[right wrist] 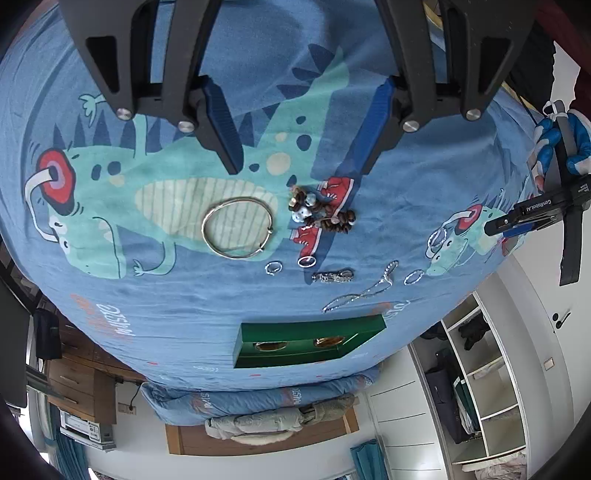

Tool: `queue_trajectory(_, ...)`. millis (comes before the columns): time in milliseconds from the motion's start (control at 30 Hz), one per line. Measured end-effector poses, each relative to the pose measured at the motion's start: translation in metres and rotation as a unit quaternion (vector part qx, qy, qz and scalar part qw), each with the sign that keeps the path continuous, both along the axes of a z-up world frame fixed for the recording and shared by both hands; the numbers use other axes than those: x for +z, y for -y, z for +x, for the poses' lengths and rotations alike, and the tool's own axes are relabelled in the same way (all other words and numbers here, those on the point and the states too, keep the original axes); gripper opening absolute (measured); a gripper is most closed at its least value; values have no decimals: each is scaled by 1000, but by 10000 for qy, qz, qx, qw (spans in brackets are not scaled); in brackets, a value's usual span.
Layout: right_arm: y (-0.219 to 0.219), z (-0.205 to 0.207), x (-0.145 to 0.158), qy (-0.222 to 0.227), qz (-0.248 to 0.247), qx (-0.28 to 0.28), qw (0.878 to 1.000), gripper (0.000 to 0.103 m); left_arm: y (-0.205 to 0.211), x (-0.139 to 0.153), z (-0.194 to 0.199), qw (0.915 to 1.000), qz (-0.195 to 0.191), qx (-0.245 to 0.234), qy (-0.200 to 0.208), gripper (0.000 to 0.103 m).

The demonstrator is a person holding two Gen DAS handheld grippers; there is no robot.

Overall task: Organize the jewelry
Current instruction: 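Lift both open tools away from the tray toward remaining jewelry, then grasp beaded bracelet with right tool while left tool grips twisted silver hoop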

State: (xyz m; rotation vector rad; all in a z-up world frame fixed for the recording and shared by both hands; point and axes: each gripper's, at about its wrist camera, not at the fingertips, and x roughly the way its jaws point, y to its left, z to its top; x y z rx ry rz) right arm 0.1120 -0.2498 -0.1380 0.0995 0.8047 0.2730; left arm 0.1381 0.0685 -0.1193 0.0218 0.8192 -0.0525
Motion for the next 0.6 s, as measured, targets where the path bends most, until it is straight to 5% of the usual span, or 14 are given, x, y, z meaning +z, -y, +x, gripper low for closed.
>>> queue_trajectory(367,-18,47,-39,-455,39,468,9979,61,22,-36,55,9986,69,-160,-497,79)
queue_trajectory(600,-34,71,-39,-393,-31,771,9962,60,30,-47,76,9983,116,-176,-545,64)
